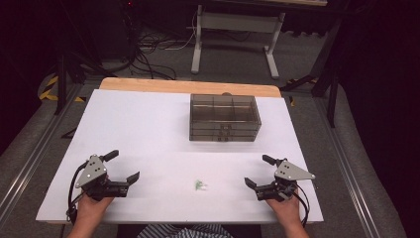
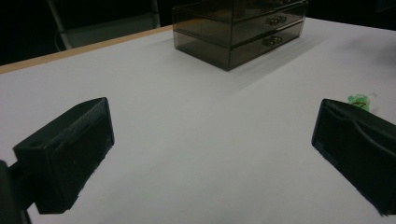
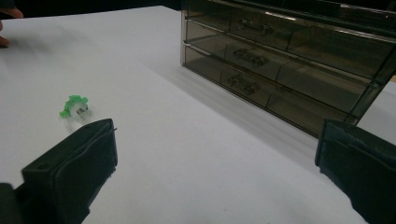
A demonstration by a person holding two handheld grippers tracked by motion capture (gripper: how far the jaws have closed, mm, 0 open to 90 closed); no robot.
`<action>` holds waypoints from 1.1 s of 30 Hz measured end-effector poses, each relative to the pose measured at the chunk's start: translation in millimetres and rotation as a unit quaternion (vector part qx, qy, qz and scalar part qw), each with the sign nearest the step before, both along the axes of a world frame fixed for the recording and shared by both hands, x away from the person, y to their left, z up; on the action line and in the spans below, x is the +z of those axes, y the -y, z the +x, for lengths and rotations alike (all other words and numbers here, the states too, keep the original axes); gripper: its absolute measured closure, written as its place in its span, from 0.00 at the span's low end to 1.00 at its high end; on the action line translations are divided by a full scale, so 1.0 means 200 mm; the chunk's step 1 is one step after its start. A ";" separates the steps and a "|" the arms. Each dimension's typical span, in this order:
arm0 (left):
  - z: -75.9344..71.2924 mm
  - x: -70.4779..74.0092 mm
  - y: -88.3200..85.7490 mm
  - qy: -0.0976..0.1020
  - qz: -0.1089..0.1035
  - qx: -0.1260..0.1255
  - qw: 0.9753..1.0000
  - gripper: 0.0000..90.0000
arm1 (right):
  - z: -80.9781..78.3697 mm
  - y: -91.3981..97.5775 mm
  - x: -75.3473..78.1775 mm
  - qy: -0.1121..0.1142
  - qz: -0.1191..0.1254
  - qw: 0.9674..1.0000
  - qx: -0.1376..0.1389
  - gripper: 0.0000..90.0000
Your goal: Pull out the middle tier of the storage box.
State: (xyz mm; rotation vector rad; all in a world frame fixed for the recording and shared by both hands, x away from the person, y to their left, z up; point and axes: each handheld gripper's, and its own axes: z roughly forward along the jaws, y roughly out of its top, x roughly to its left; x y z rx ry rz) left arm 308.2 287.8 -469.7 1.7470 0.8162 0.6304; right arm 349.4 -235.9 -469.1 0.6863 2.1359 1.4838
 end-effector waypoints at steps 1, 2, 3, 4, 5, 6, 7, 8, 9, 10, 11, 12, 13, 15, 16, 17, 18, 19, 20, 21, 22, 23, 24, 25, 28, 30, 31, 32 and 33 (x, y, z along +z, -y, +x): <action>0.00 0.00 0.00 -0.001 0.001 0.003 1.000 0.00 | 0.00 0.00 0.00 0.001 -0.001 1.000 0.001 0.00; 0.00 0.00 0.00 0.007 0.002 0.004 1.000 0.00 | 0.00 0.00 0.00 0.003 -0.002 1.000 0.002 0.00; 0.00 0.00 0.00 0.016 0.008 0.006 1.000 0.00 | -0.01 0.00 0.00 0.005 -0.003 1.000 0.002 0.00; 0.00 0.00 0.00 0.021 0.008 0.007 1.000 0.00 | -0.01 0.00 0.00 0.009 -0.003 1.000 0.003 0.00; 0.00 0.00 0.00 0.024 0.008 0.006 1.000 0.00 | -0.01 0.00 0.01 0.009 -0.003 1.000 0.004 0.00; 0.00 0.00 -0.01 0.022 0.010 0.003 1.000 0.00 | -0.01 -0.01 0.00 0.009 -0.003 1.000 0.004 0.00; 0.00 0.00 0.00 0.017 0.008 0.002 1.000 0.00 | -0.01 -0.01 0.00 0.009 -0.004 1.000 0.006 0.00; 0.00 0.00 0.00 0.016 0.009 0.000 1.000 0.00 | -0.01 -0.01 0.00 0.009 -0.003 1.000 0.009 0.00; 0.01 -0.01 0.00 0.016 0.008 -0.004 1.000 0.00 | -0.01 -0.01 0.00 0.009 -0.003 1.000 0.010 0.00; 0.01 -0.01 0.00 0.019 0.006 -0.007 1.000 0.00 | -0.01 -0.01 0.00 0.010 -0.004 1.000 0.010 0.00; 0.01 -0.01 0.00 0.022 0.003 -0.010 1.000 0.00 | -0.01 -0.01 0.00 0.010 -0.005 1.000 0.010 0.00; 0.01 -0.01 0.00 0.021 0.000 -0.015 1.000 0.00 | -0.01 -0.01 0.00 0.011 -0.005 1.000 0.011 0.00; 0.01 -0.01 0.00 0.020 -0.003 -0.018 1.000 0.00 | -0.01 -0.01 0.00 0.011 -0.005 1.000 0.011 0.00; 0.01 -0.01 0.00 0.021 0.001 -0.015 1.000 0.00 | 0.00 -0.02 0.00 0.009 -0.006 1.000 0.011 0.00; 0.01 -0.01 0.01 0.020 0.004 -0.014 1.000 0.00 | 0.00 -0.02 0.00 0.007 -0.007 1.000 0.009 0.00; 0.01 -0.01 0.01 0.021 0.006 -0.014 1.000 0.00 | 0.00 -0.02 0.00 0.009 -0.007 1.000 0.009 0.00; 0.01 -0.02 0.01 0.021 0.003 -0.014 1.000 0.00 | 0.00 -0.02 0.00 0.009 -0.007 1.000 0.009 0.00; 0.01 -0.02 0.01 0.020 0.002 -0.016 1.000 0.00 | 0.00 -0.02 0.00 0.011 -0.009 1.000 0.009 0.00; 0.01 -0.02 0.00 0.020 0.002 -0.016 1.000 0.00 | 0.00 -0.02 0.00 0.012 -0.009 1.000 0.010 0.00; 0.01 -0.02 0.00 0.019 0.001 -0.015 1.000 0.00 | 0.00 -0.02 0.01 0.012 -0.010 1.000 0.010 0.00; 0.01 -0.02 0.00 0.020 0.002 -0.014 1.000 0.00 | 0.00 -0.02 0.01 0.012 -0.009 1.000 0.010 0.00; 0.02 -0.02 0.00 0.020 0.002 -0.014 1.000 0.00 | 0.00 -0.03 0.01 0.013 -0.010 1.000 0.009 0.00; 0.02 -0.02 0.00 0.019 0.001 -0.015 1.000 0.00 | 0.00 -0.03 0.01 0.015 -0.012 1.000 0.009 0.00; 0.01 -0.02 0.00 0.019 0.000 -0.014 1.000 0.00 | 0.00 -0.03 0.01 0.015 -0.011 1.000 0.009 0.00; 0.01 -0.02 0.01 0.019 0.002 -0.016 1.000 0.00 | 0.01 -0.04 0.02 0.015 -0.013 1.000 0.010 0.00; 0.01 -0.02 0.01 0.019 0.004 -0.016 1.000 0.00 | 0.01 -0.05 0.02 0.014 -0.014 1.000 0.014 0.00; 0.01 -0.02 0.01 0.019 0.004 -0.016 1.000 0.00 | 0.02 -0.05 0.02 0.014 -0.015 1.000 0.015 0.00; 0.01 -0.02 0.01 0.019 0.003 -0.017 1.000 0.00 | 0.02 -0.06 0.02 0.013 -0.014 1.000 0.016 0.00; 0.02 -0.02 0.01 0.019 0.004 -0.017 1.000 0.00 | 0.02 -0.06 0.02 0.014 -0.015 1.000 0.016 0.00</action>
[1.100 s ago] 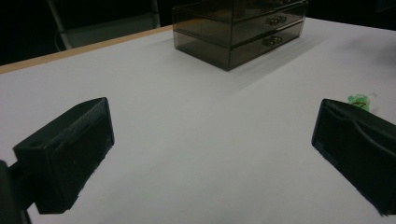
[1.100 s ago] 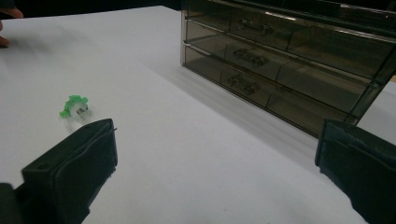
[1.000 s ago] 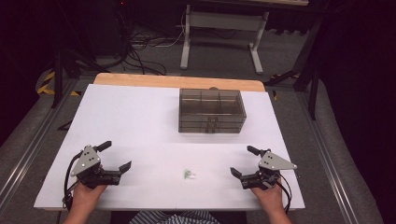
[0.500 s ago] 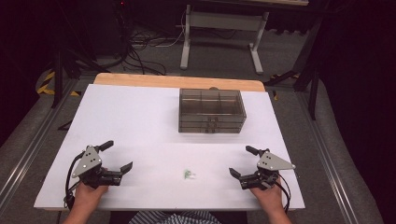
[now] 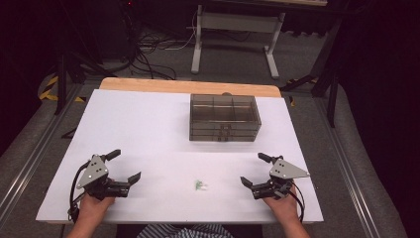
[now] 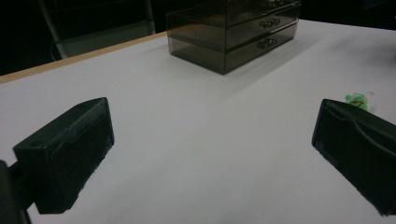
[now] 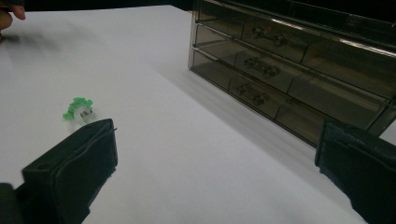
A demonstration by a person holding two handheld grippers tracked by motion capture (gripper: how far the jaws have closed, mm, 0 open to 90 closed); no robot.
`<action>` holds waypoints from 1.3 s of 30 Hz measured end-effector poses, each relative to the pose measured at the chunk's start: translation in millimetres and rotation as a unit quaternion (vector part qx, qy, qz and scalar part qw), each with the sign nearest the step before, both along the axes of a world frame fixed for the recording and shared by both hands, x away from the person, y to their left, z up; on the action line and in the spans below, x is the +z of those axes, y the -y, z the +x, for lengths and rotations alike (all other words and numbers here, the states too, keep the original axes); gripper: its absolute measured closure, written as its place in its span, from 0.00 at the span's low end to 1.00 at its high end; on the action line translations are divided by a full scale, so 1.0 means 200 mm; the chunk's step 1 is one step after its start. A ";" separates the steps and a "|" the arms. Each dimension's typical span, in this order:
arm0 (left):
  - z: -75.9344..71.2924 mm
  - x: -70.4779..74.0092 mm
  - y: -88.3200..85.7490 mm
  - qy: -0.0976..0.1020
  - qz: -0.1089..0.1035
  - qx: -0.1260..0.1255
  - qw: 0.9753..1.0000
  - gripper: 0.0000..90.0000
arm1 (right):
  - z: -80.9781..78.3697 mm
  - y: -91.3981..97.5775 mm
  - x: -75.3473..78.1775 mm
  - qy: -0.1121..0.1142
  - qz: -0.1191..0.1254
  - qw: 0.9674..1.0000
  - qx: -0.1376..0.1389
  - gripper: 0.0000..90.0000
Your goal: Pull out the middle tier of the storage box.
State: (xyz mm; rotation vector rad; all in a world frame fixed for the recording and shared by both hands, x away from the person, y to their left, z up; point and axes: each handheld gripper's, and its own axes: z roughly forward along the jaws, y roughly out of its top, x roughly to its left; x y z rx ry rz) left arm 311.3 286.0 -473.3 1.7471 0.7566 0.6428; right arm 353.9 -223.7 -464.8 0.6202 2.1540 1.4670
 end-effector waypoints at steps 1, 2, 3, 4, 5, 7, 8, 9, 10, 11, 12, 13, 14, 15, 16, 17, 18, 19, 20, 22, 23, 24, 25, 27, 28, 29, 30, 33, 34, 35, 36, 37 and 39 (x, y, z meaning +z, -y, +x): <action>0.00 0.00 0.00 0.000 0.000 0.000 1.000 0.00 | 0.00 -0.01 0.01 0.000 0.000 1.000 0.002 0.00; 0.00 0.00 0.00 0.000 0.000 0.000 1.000 0.00 | 0.01 -0.02 0.01 0.000 0.001 1.000 0.003 0.00; 0.00 0.00 0.00 -0.001 -0.002 -0.001 1.000 0.00 | 0.01 -0.02 0.02 0.002 0.000 1.000 0.006 0.00; 0.00 0.00 0.00 0.001 0.001 -0.001 1.000 0.00 | 0.02 -0.03 0.03 0.004 -0.002 1.000 0.007 0.00; 0.00 0.00 0.00 0.000 0.002 -0.001 1.000 0.00 | 0.02 -0.04 0.04 0.004 -0.002 1.000 0.010 0.00; 0.00 0.00 0.00 -0.001 0.000 -0.001 1.000 0.00 | 0.03 -0.06 0.05 0.004 -0.005 1.000 0.016 0.00; 0.00 0.00 0.00 0.000 0.001 -0.002 1.000 0.00 | 0.04 -0.08 0.05 0.004 -0.007 1.000 0.017 0.00; 0.00 0.00 0.00 -0.002 -0.001 -0.002 1.000 0.00 | 0.05 -0.09 0.06 0.002 -0.010 1.000 0.021 0.00; 0.00 0.00 0.00 -0.003 -0.001 -0.002 1.000 0.00 | 0.05 -0.10 0.06 0.001 -0.012 1.000 0.022 0.00; 0.00 0.00 0.00 -0.002 -0.001 -0.002 1.000 0.00 | 0.06 -0.11 0.07 0.001 -0.016 1.000 0.025 0.00; 0.00 0.00 0.00 -0.003 -0.002 -0.002 1.000 0.00 | 0.06 -0.12 0.07 0.001 -0.019 0.999 0.027 0.00; 0.00 0.00 0.00 -0.002 -0.002 -0.002 1.000 0.00 | 0.07 -0.13 0.08 0.002 -0.019 0.999 0.030 0.00; 0.00 0.00 0.00 -0.002 -0.002 -0.002 1.000 0.00 | 0.07 -0.14 0.08 0.003 -0.021 0.999 0.033 0.00; 0.00 0.00 0.00 -0.003 -0.002 -0.003 1.000 0.00 | 0.08 -0.15 0.09 0.004 -0.023 0.999 0.035 0.00; 0.00 0.00 0.00 -0.004 -0.001 -0.003 1.000 0.00 | 0.08 -0.16 0.09 0.004 -0.025 0.999 0.037 0.00; 0.00 0.00 0.00 -0.003 0.000 -0.004 1.000 0.00 | 0.09 -0.17 0.09 0.005 -0.027 0.999 0.039 0.01; 0.00 0.00 0.00 -0.004 0.000 -0.004 1.000 0.00 | 0.09 -0.18 0.10 0.005 -0.028 0.999 0.040 0.01; 0.00 0.00 0.00 -0.003 0.002 -0.005 1.000 0.00 | 0.09 -0.19 0.10 0.006 -0.029 0.999 0.042 0.01; 0.00 0.00 0.00 -0.003 0.002 -0.005 1.000 0.00 | 0.10 -0.20 0.10 0.007 -0.031 0.999 0.044 0.01; 0.00 0.00 0.00 -0.002 0.002 -0.005 1.000 0.00 | 0.10 -0.22 0.11 0.007 -0.034 0.998 0.046 0.02; 0.00 0.00 0.00 -0.003 0.003 -0.005 1.000 0.00 | 0.11 -0.22 0.11 0.007 -0.037 0.998 0.048 0.02; 0.00 0.00 0.00 -0.003 0.004 -0.005 1.000 0.00 | 0.11 -0.23 0.11 0.007 -0.039 0.998 0.050 0.02; 0.00 0.00 0.00 -0.003 0.004 -0.005 1.000 0.00 | 0.11 -0.24 0.11 0.006 -0.043 0.998 0.051 0.02; 0.00 0.00 0.00 -0.003 0.004 -0.005 1.000 0.00 | 0.12 -0.25 0.11 0.008 -0.045 0.998 0.052 0.03; 0.00 0.00 0.00 -0.003 0.004 -0.005 1.000 0.00 | 0.13 -0.25 0.11 0.009 -0.046 0.998 0.051 0.03; 0.00 0.00 0.00 -0.003 0.005 -0.005 1.000 0.00 | 0.13 -0.26 0.11 0.009 -0.047 0.998 0.051 0.03; 0.00 0.00 0.00 -0.002 0.006 -0.005 1.000 0.00 | 0.13 -0.27 0.12 0.011 -0.050 0.997 0.049 0.03; 0.00 0.00 0.00 -0.003 0.004 -0.005 1.000 0.00 | 0.14 -0.29 0.12 0.016 -0.055 0.997 0.048 0.04; 0.00 0.00 0.00 -0.002 0.006 -0.006 1.000 0.00 | 0.14 -0.30 0.13 0.016 -0.058 0.997 0.049 0.05; 0.00 0.00 0.00 -0.002 0.006 -0.006 1.000 0.00 | 0.14 -0.30 0.13 0.016 -0.060 0.997 0.051 0.05; 0.00 0.00 0.00 -0.002 0.006 -0.006 1.000 0.00 | 0.15 -0.31 0.13 0.014 -0.059 0.997 0.055 0.05; 0.00 0.00 0.00 -0.003 0.006 -0.006 1.000 0.00 | 0.15 -0.31 0.12 0.011 -0.057 0.997 0.058 0.05; 0.00 0.00 0.00 -0.004 0.004 -0.007 1.000 0.00 | 0.15 -0.32 0.12 0.008 -0.057 0.996 0.061 0.06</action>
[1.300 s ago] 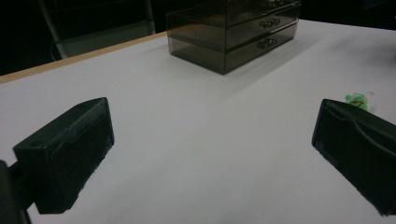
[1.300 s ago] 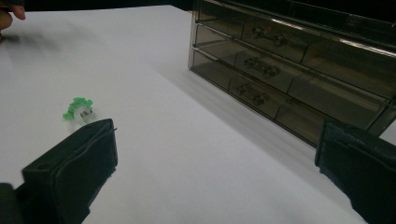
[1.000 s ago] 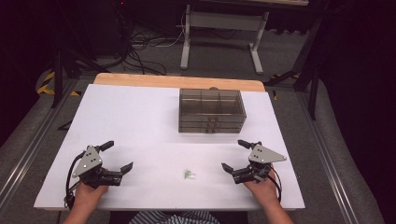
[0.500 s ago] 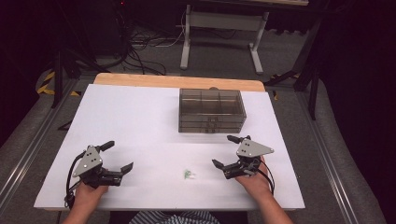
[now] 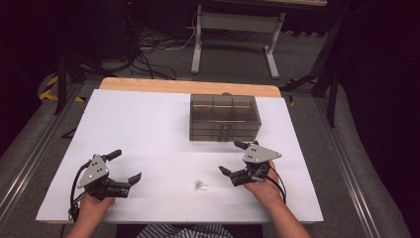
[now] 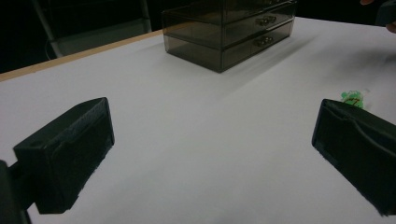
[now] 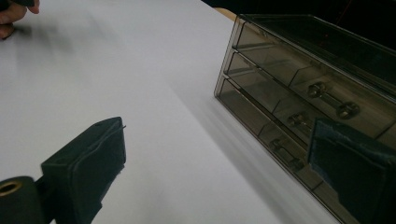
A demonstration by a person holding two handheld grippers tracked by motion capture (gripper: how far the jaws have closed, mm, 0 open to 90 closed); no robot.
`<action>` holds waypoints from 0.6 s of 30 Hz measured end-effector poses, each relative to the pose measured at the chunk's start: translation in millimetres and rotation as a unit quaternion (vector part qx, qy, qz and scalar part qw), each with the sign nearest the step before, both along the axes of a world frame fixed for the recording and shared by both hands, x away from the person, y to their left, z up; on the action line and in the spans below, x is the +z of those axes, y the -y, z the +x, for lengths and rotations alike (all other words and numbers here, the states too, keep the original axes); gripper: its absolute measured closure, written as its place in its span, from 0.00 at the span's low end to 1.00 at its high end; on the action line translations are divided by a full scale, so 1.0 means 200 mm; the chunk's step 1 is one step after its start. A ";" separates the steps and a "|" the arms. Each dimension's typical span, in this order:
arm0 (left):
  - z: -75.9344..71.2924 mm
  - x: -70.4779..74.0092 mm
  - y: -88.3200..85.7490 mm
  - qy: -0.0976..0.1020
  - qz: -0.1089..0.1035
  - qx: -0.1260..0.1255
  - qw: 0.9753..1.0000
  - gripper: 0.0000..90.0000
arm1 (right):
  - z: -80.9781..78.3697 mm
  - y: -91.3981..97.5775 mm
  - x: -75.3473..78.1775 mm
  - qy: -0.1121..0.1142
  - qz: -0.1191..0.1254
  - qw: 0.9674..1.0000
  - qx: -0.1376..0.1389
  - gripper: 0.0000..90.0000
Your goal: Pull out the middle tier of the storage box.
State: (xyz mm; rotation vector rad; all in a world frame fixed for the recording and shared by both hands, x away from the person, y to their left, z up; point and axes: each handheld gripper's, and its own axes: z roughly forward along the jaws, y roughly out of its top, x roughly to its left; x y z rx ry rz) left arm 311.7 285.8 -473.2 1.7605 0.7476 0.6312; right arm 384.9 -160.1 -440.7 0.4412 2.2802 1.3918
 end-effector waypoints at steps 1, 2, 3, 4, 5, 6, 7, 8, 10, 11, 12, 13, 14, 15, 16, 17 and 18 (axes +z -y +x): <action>0.00 0.00 0.00 0.000 0.000 0.000 1.000 0.00 | 0.00 0.00 0.00 0.001 -0.002 1.000 0.000 0.06; 0.00 0.00 0.00 0.000 0.000 0.000 1.000 0.00 | 0.00 0.00 0.00 0.003 -0.005 1.000 -0.001 0.07; 0.00 0.00 0.00 0.001 0.002 0.000 1.000 0.00 | 0.00 -0.01 0.00 0.007 -0.010 1.000 -0.001 0.08; 0.00 0.00 0.00 0.001 0.001 0.000 1.000 0.00 | 0.00 -0.01 0.00 0.013 -0.018 1.000 -0.002 0.09; 0.00 0.00 0.00 0.000 0.001 0.000 1.000 0.00 | 0.00 -0.01 0.01 0.023 -0.027 0.999 -0.003 0.10; 0.00 0.00 0.00 0.000 0.000 0.000 1.000 0.00 | -0.01 -0.02 0.01 0.033 -0.036 0.999 -0.004 0.11; 0.00 0.00 0.00 0.000 0.001 0.000 1.000 0.00 | -0.01 -0.02 0.01 0.044 -0.046 0.998 -0.005 0.13; 0.00 0.00 0.00 0.001 0.000 0.000 1.000 0.00 | -0.02 -0.03 0.02 0.054 -0.055 0.997 -0.008 0.15; 0.00 0.00 0.00 0.001 0.002 0.000 1.000 0.00 | -0.03 -0.04 0.03 0.076 -0.077 0.994 -0.012 0.19; 0.00 0.00 0.00 0.001 0.002 0.000 1.000 0.00 | -0.04 -0.04 0.03 0.089 -0.087 0.992 -0.016 0.21; 0.00 0.00 0.00 0.001 0.002 0.000 1.000 0.00 | -0.05 -0.05 0.03 0.103 -0.097 0.990 -0.021 0.23; 0.00 0.00 0.00 0.000 0.000 0.001 1.000 0.00 | -0.05 -0.05 0.03 0.114 -0.106 0.987 -0.024 0.25; 0.00 0.00 0.00 0.000 -0.001 0.001 1.000 0.00 | -0.06 -0.06 0.03 0.124 -0.115 0.985 -0.025 0.26; 0.00 0.00 0.00 0.001 0.001 0.000 1.000 0.00 | -0.06 -0.06 0.03 0.132 -0.124 0.983 -0.027 0.26; 0.00 0.00 0.00 0.001 0.001 0.000 1.000 0.00 | -0.06 -0.07 0.03 0.142 -0.134 0.980 -0.030 0.27; 0.00 0.00 0.00 0.001 0.001 0.000 1.000 0.00 | -0.07 -0.08 0.03 0.153 -0.145 0.977 -0.032 0.28; 0.00 0.00 0.00 0.001 0.001 0.000 1.000 0.00 | -0.07 -0.09 0.03 0.163 -0.155 0.974 -0.037 0.28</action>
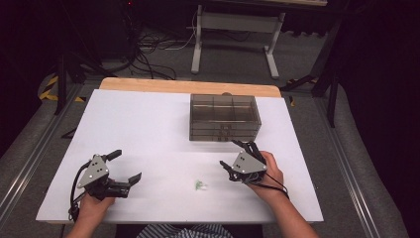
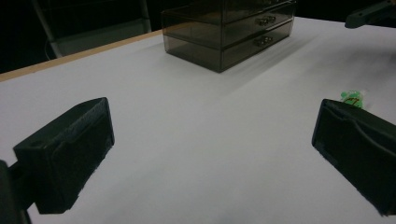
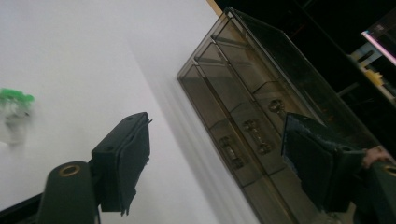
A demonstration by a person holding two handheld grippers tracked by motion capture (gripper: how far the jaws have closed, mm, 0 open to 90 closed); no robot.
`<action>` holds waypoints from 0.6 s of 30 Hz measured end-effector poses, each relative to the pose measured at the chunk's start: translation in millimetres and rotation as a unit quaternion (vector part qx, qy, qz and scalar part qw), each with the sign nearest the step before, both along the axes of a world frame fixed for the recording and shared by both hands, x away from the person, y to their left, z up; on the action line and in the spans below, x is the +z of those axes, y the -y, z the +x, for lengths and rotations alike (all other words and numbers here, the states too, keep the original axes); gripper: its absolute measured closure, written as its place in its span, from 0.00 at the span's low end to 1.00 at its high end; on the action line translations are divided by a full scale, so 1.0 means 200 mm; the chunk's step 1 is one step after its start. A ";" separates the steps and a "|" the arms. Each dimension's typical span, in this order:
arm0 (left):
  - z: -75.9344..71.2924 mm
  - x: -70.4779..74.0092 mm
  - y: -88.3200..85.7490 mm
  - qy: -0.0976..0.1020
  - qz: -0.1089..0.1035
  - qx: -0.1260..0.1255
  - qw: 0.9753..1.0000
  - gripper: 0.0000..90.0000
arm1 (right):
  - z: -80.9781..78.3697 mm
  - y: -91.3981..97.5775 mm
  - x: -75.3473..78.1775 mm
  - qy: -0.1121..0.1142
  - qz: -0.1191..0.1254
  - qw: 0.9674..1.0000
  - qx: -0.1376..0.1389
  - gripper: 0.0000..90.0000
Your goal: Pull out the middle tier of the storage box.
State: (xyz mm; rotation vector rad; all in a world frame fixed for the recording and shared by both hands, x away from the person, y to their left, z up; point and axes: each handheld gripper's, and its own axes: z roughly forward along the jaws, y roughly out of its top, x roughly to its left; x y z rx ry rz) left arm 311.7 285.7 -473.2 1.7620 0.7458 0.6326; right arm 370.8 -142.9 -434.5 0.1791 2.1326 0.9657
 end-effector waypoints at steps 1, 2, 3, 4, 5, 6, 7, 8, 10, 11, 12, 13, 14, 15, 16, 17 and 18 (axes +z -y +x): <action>0.00 0.00 0.00 0.000 0.000 0.001 1.000 0.00 | 0.00 -0.01 0.00 0.010 -0.010 1.000 -0.006 0.29; 0.00 0.00 0.00 0.000 0.001 0.000 1.000 0.00 | 0.00 -0.01 0.00 0.019 -0.019 1.000 -0.008 0.30; 0.00 0.00 0.00 0.000 0.000 0.000 1.000 0.00 | -0.01 -0.02 -0.01 0.026 -0.024 0.999 -0.011 0.30; 0.00 0.00 0.00 0.000 0.001 0.000 1.000 0.00 | -0.01 -0.02 -0.01 0.030 -0.029 0.999 -0.015 0.31; 0.00 0.00 0.00 0.000 0.000 0.000 1.000 0.00 | 0.00 -0.03 -0.01 0.038 -0.036 0.998 -0.019 0.31; 0.00 0.00 0.00 0.000 0.001 0.000 1.000 0.00 | 0.00 -0.03 -0.01 0.041 -0.038 0.998 -0.021 0.32; 0.00 0.00 0.00 0.000 0.001 0.000 1.000 0.00 | 0.00 -0.03 -0.01 0.046 -0.042 0.998 -0.024 0.33; 0.00 0.00 0.00 -0.001 0.000 0.000 1.000 0.00 | 0.00 -0.04 -0.01 0.053 -0.049 0.997 -0.028 0.33; 0.00 0.00 0.00 -0.001 0.001 0.001 1.000 0.00 | 0.00 -0.04 -0.02 0.067 -0.059 0.995 -0.034 0.35; 0.00 0.00 0.00 -0.001 0.000 0.001 1.000 0.00 | 0.00 -0.04 -0.02 0.073 -0.061 0.995 -0.036 0.35; 0.00 0.00 0.00 -0.001 0.000 0.001 1.000 0.00 | 0.00 -0.05 -0.02 0.080 -0.069 0.994 -0.039 0.36; 0.00 0.00 0.00 -0.001 0.000 0.001 1.000 0.00 | 0.00 -0.05 -0.02 0.086 -0.074 0.993 -0.043 0.36; 0.00 0.00 0.00 0.000 0.001 0.000 1.000 0.00 | 0.01 -0.05 -0.02 0.090 -0.079 0.992 -0.045 0.36; 0.00 0.00 0.00 0.000 0.001 0.000 1.000 0.00 | 0.00 -0.06 -0.03 0.092 -0.082 0.991 -0.047 0.37; 0.00 0.00 0.00 -0.001 0.001 0.000 1.000 0.00 | 0.01 -0.06 -0.03 0.102 -0.095 0.989 -0.044 0.37; 0.00 0.00 0.00 -0.001 0.001 0.000 1.000 0.00 | 0.01 -0.06 -0.03 0.107 -0.098 0.988 -0.048 0.37; 0.00 0.00 0.00 0.000 0.000 0.000 1.000 0.00 | 0.01 -0.06 -0.03 0.114 -0.106 0.987 -0.049 0.37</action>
